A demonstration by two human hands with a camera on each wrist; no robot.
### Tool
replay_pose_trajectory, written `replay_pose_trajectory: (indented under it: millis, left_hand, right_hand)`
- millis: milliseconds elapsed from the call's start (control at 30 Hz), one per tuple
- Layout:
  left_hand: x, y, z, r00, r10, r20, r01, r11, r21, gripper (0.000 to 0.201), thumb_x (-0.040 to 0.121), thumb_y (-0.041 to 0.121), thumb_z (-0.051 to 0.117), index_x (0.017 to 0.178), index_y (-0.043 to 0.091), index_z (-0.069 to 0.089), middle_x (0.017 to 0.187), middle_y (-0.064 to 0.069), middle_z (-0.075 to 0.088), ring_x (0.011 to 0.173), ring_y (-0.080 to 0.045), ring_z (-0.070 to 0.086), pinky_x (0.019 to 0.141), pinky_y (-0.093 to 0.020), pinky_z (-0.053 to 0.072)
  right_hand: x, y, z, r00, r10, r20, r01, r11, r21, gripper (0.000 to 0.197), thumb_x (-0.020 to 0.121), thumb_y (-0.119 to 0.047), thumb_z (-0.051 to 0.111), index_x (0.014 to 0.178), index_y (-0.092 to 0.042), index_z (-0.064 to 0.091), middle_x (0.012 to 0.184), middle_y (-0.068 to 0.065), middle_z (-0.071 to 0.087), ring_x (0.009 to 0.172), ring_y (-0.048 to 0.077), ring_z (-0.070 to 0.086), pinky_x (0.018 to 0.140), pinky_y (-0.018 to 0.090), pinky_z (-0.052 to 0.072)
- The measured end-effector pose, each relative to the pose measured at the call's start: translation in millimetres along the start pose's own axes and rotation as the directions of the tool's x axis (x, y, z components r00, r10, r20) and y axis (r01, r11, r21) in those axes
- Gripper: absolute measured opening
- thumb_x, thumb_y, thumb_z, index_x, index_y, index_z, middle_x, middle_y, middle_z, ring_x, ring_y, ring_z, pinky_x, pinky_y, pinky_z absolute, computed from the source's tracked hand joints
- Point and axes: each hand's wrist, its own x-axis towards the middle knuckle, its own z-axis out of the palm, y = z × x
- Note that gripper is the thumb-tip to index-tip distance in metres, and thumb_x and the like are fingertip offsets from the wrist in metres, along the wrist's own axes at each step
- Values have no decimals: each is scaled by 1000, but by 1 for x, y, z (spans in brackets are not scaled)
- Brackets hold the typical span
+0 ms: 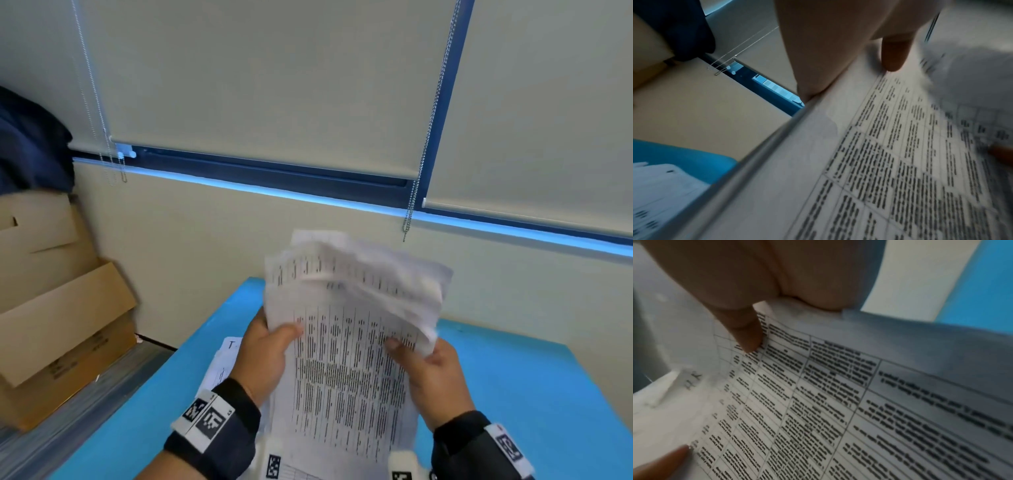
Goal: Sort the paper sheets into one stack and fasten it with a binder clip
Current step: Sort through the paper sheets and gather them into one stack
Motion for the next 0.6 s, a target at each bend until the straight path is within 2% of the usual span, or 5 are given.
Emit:
replay_pose_trajectory:
  millis: [133, 233, 400, 467, 600]
  left_hand:
    - [8, 14, 5, 999, 29, -25, -30, 997, -65, 21, 94, 10, 56, 109, 20, 66, 107, -2, 73, 100, -17, 68, 90, -34, 51]
    - [8, -6, 3, 998, -62, 6, 62, 998, -2, 20, 90, 14, 64, 109, 21, 65, 106, -3, 72, 104, -20, 65, 94, -35, 49]
    - [9, -42, -24, 986, -150, -79, 161, 973, 167, 79, 68, 28, 78, 137, 31, 41, 133, 6, 49, 125, -14, 47, 101, -34, 41]
    - [3, -51, -33, 959, -219, -179, 246, 958, 149, 95, 69, 25, 81, 148, 30, 28, 134, 6, 42, 125, -16, 45, 103, -38, 40]
    - [-14, -63, -35, 948, -304, -95, 281, 939, -200, 76, 57, 16, 90, 125, 24, 56, 116, -2, 72, 111, -25, 65, 86, -37, 51]
  right_hand:
    - [4, -5, 0, 998, -37, 41, 34, 997, 63, 66, 49, -64, 83, 95, -18, 76, 95, 16, 75, 96, 38, 68, 85, 52, 54]
    - [-2, 7, 5, 999, 10, 36, -7, 997, -78, 70, 50, -70, 79, 93, -15, 70, 91, 27, 68, 89, 49, 61, 80, 59, 52]
    - [1, 4, 1, 986, 50, -157, -53, 999, -12, 8, 85, -13, 72, 78, -12, 71, 71, 1, 73, 71, 28, 63, 68, 36, 50]
    - [3, -3, -1, 978, 113, -177, -76, 976, 204, 10, 85, -7, 67, 93, -12, 71, 84, -4, 77, 81, 22, 71, 76, 38, 56]
    - [3, 1, 5, 954, 275, -121, -143, 771, 621, 32, 93, -7, 53, 124, 0, 60, 115, 17, 70, 102, 34, 69, 86, 52, 56]
